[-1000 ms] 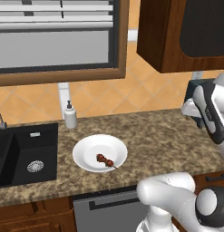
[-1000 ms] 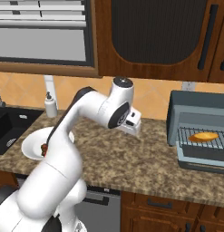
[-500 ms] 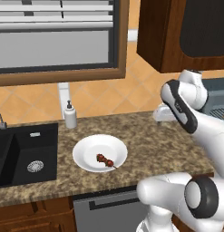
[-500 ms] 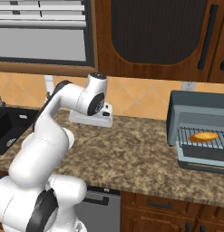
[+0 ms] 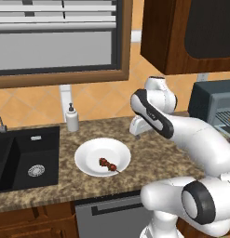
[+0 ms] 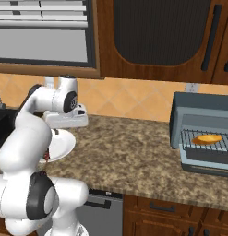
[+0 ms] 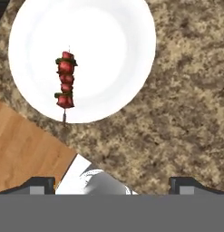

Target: Pick up the kebab skewer and baguette bread, and place them inside the toaster oven. Close the toaster oven door and start by setting the timer.

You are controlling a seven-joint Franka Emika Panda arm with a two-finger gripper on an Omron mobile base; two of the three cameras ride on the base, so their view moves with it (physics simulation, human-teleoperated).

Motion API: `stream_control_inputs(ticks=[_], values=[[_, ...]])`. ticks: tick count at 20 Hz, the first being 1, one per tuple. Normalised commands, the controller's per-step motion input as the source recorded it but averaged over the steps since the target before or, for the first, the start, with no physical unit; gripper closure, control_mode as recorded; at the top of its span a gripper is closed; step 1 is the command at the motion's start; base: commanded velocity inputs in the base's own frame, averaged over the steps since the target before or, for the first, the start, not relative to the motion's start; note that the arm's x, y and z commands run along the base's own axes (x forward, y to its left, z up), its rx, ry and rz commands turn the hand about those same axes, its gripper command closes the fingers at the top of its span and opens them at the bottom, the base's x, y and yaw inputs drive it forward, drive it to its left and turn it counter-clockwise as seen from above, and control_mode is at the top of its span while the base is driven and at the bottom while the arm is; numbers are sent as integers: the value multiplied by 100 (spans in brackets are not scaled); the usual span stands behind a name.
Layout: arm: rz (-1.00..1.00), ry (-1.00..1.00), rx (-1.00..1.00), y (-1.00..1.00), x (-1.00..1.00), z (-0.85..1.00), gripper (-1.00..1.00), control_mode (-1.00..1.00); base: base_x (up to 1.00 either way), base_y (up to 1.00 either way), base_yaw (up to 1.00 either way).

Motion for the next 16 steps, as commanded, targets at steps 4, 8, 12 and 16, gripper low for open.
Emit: stream_control_inputs(ticks=[4,8,12,16], values=[[13,13,-2,87,13,-5,-100,-100,0,0,0],[13,11,0,73,15,-15,-100,-100,0,0,0],[13,6,4,54,5,-20,-100,-100,0,0,0],[12,1,4,39,14,-38,-100,-100,0,0,0]])
